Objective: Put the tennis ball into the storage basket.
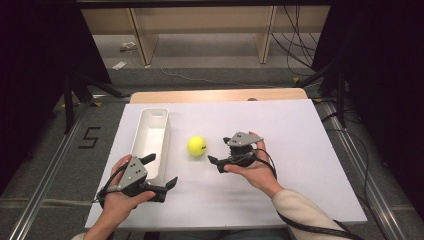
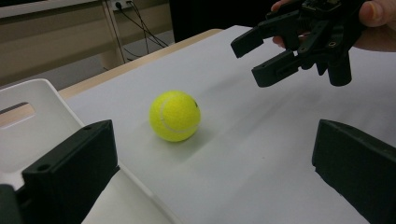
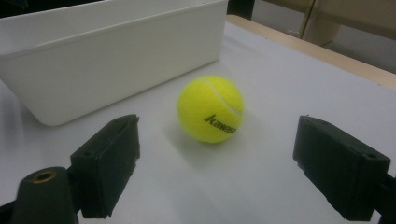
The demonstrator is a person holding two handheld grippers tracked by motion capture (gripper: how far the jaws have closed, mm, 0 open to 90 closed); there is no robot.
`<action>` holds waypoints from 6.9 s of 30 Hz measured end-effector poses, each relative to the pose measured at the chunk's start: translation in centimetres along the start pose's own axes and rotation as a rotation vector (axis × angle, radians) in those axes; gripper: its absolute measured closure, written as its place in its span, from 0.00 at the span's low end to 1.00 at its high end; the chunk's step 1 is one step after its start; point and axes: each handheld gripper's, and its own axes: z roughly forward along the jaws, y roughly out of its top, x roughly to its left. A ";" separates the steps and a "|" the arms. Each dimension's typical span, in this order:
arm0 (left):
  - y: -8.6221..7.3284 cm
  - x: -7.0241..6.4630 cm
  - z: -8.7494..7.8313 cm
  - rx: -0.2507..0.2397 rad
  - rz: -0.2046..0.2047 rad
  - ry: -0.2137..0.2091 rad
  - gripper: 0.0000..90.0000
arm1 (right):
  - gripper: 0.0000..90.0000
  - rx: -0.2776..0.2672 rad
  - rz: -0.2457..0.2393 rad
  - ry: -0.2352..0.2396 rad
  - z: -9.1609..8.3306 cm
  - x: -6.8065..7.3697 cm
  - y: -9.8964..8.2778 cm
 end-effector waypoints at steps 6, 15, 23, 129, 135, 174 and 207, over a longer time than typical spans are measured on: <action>0.0 0.0 0.0 0.000 0.000 0.001 0.00 | 0.17 0.006 -0.003 0.001 0.6 0.0 0.2; 0.0 0.0 0.0 0.000 0.000 0.000 0.00 | 0.17 0.013 -0.005 0.004 1.5 0.0 0.4; 0.0 0.0 0.0 0.000 0.001 -0.001 0.00 | 0.17 0.020 -0.009 0.004 2.1 0.0 0.6; 0.0 -0.1 -0.2 -0.004 -0.005 -0.014 0.00 | 0.29 0.169 -0.004 -0.027 12.1 0.1 0.3; 0.0 -0.1 -0.2 -0.003 -0.005 -0.014 0.00 | 0.29 0.169 0.004 -0.034 12.0 0.1 0.4; -0.1 0.0 -0.1 0.001 -0.001 -0.011 0.00 | 0.29 0.071 0.012 -0.012 9.6 0.4 3.0; -0.1 0.0 -0.1 0.002 -0.002 -0.010 0.00 | 0.29 0.017 0.027 -0.013 8.7 0.5 4.4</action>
